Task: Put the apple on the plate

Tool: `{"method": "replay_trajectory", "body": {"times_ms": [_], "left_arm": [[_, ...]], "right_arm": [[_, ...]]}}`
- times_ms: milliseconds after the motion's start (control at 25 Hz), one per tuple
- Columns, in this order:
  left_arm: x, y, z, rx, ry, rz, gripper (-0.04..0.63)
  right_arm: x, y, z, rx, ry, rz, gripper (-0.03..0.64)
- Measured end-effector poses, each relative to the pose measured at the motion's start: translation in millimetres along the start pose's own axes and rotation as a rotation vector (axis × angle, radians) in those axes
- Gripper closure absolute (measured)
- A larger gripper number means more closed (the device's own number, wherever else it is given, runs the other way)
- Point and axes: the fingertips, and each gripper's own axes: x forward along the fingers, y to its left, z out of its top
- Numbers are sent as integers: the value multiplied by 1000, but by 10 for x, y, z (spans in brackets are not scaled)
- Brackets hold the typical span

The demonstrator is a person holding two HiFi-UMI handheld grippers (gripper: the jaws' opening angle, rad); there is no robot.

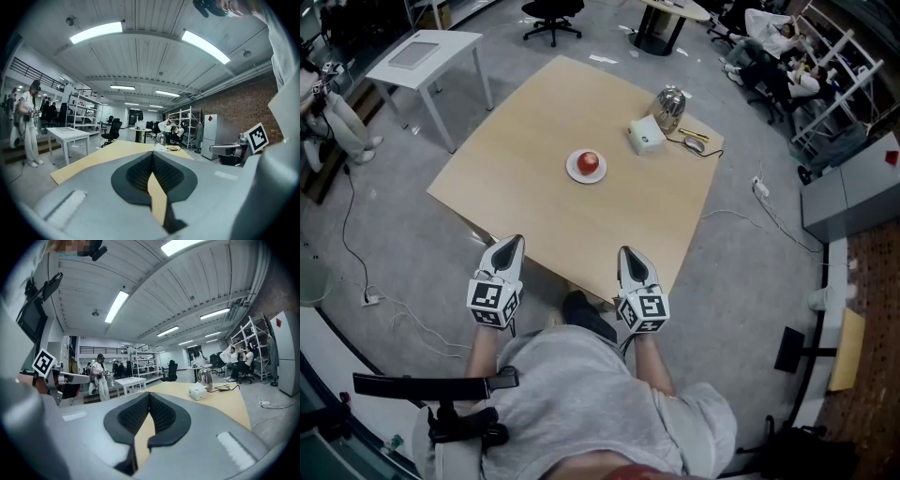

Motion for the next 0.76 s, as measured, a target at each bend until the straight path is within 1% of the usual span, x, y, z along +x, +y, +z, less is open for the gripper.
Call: {"method": "replay_trajectory", "body": {"times_ms": [480, 760], "left_arm": [[-1, 2, 31, 5, -5, -5, 577], [2, 8, 4, 1, 0, -8, 577]], "right_arm": [[0, 2, 50, -5, -10, -3, 610], [15, 28, 23, -11, 2, 3, 609]]}}
